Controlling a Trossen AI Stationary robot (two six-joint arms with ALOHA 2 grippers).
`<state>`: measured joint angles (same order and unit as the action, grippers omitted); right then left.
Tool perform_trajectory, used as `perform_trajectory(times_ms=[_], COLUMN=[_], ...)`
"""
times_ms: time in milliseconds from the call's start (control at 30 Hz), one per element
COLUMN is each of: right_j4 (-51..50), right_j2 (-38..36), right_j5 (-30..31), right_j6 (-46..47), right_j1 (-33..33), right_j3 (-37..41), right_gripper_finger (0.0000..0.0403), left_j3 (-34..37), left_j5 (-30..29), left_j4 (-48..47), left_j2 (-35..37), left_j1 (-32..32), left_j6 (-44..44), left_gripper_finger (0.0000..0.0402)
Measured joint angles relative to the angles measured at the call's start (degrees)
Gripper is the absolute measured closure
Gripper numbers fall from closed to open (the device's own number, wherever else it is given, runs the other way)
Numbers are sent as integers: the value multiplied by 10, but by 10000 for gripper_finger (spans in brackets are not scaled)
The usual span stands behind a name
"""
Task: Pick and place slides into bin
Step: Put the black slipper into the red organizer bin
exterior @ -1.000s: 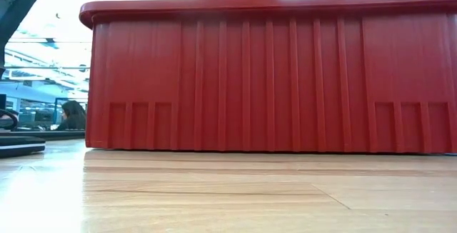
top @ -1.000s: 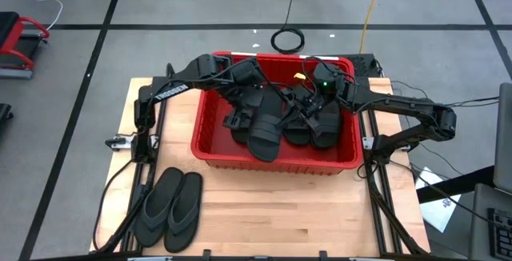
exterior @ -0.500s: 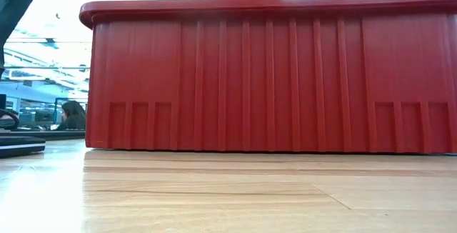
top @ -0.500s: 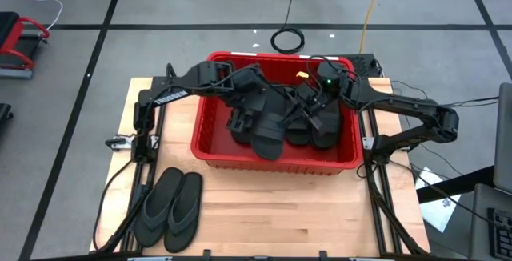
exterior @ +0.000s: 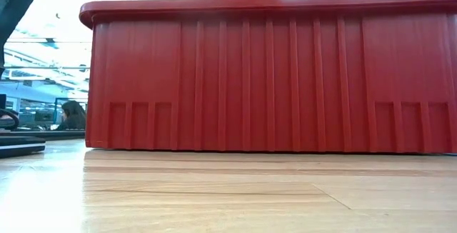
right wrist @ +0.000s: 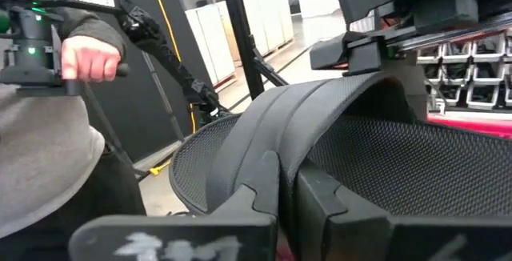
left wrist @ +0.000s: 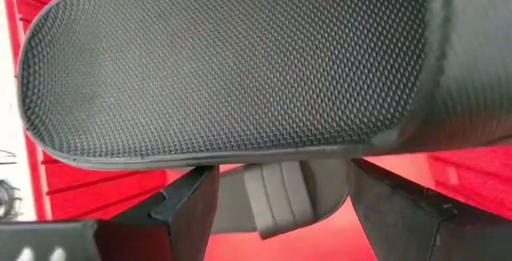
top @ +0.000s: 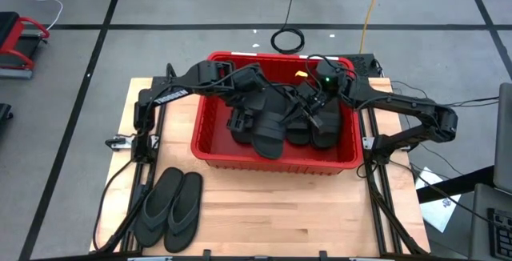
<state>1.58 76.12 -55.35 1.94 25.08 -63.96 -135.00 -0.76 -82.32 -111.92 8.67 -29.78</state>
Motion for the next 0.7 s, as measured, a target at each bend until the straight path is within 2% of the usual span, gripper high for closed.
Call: perform_trajectory(times_ms=[167,300,467,533,700], right_j4=[-12,-66,-131,-130,-121], right_j2=[1,0,2,2,2], right_j5=[-30,-42,-26,0,10], right_j6=[-2,-47,-94,-79,1], right_j1=[-2,-9,-2,-2,-2], right_j3=[0,2,3,3,3], right_gripper_finger=[398,398,398,398,398], left_j3=[1,51,127,137,154], left_j5=[8,12,-46,-53,-49], left_j4=[-12,24,86,90,83], left_j2=[-6,-4,-3,-4,-4], left_j1=[-2,-25,-44,-43,-46], left_j6=[-31,-27,-21,-20,-60], left_gripper_finger=[135,135,135,135,135])
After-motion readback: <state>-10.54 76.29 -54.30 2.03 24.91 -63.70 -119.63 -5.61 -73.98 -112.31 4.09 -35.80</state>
